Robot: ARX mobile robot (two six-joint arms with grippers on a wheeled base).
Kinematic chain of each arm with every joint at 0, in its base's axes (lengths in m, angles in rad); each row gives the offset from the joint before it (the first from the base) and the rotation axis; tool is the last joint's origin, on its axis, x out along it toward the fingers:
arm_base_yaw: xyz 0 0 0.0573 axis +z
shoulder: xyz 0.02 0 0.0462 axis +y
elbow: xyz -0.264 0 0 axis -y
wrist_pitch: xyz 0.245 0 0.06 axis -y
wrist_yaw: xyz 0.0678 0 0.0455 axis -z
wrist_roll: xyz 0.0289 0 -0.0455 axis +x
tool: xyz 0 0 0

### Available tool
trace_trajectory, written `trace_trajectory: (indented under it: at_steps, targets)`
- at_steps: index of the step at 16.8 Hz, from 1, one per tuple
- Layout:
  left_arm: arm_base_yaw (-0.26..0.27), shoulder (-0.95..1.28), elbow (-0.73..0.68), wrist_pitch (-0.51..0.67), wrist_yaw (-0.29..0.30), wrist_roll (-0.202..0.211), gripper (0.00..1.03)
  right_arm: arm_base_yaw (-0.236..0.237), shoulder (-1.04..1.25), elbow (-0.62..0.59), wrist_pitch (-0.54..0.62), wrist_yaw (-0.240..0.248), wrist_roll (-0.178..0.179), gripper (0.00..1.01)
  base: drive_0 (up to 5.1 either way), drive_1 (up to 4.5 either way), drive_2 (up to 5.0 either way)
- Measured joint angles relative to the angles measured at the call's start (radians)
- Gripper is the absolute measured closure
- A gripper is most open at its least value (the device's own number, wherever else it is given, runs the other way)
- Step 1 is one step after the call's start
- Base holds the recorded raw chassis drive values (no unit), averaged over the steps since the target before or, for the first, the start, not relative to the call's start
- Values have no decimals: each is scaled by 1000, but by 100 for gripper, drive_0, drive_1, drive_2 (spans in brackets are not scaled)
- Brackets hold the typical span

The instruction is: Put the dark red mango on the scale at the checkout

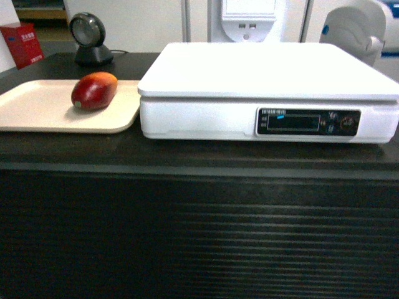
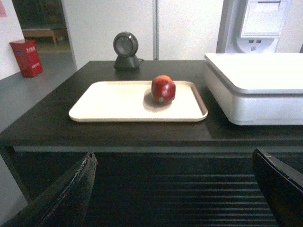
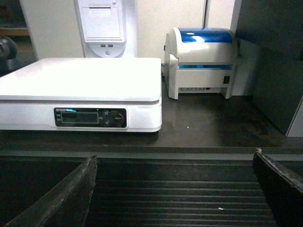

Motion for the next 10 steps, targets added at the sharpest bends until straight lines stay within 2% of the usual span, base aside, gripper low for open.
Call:
trace_trajectory:
  at_steps: [10]
  targets:
    - [0, 0, 0, 0, 2, 0, 5, 0, 0, 0, -1, 0, 1, 3, 0, 0, 0]
